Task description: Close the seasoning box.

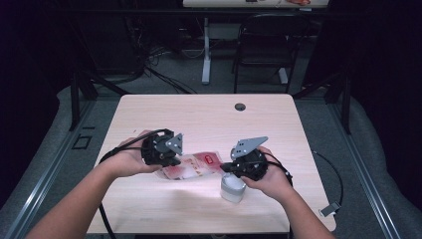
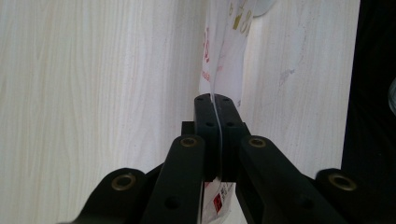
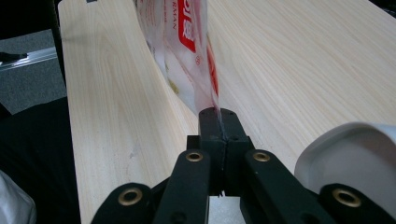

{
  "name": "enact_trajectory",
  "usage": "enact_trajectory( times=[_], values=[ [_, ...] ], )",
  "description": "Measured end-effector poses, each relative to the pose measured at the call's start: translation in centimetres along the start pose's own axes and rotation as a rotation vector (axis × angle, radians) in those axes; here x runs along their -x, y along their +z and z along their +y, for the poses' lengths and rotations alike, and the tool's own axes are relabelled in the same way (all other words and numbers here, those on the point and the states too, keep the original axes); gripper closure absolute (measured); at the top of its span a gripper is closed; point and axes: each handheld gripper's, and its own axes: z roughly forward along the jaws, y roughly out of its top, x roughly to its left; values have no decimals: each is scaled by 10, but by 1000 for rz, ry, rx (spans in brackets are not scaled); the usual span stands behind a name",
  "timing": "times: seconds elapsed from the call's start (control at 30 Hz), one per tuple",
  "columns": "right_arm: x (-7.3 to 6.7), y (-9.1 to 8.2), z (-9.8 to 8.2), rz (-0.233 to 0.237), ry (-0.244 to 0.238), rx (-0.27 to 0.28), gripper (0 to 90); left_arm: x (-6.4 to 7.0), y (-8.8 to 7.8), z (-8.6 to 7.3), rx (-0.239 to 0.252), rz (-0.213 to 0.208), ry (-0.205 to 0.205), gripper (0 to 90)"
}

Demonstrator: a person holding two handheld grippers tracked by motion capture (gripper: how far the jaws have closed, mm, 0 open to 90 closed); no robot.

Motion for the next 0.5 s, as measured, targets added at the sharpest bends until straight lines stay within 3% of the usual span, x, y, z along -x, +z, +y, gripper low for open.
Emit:
enact_trajectory(
  times=[0.3,0.4,0.5],
  values=[
    [-5,0,19,-21,-35,-18,900,-4,4,-20,56,15,-56,900],
    [-7,1,27,-24,-49,-24,900,-4,13,-31,77,9,-94,899],
    [-8,1,32,-23,-60,-39,900,-4,18,-36,80,7,-105,898]
  ],
)
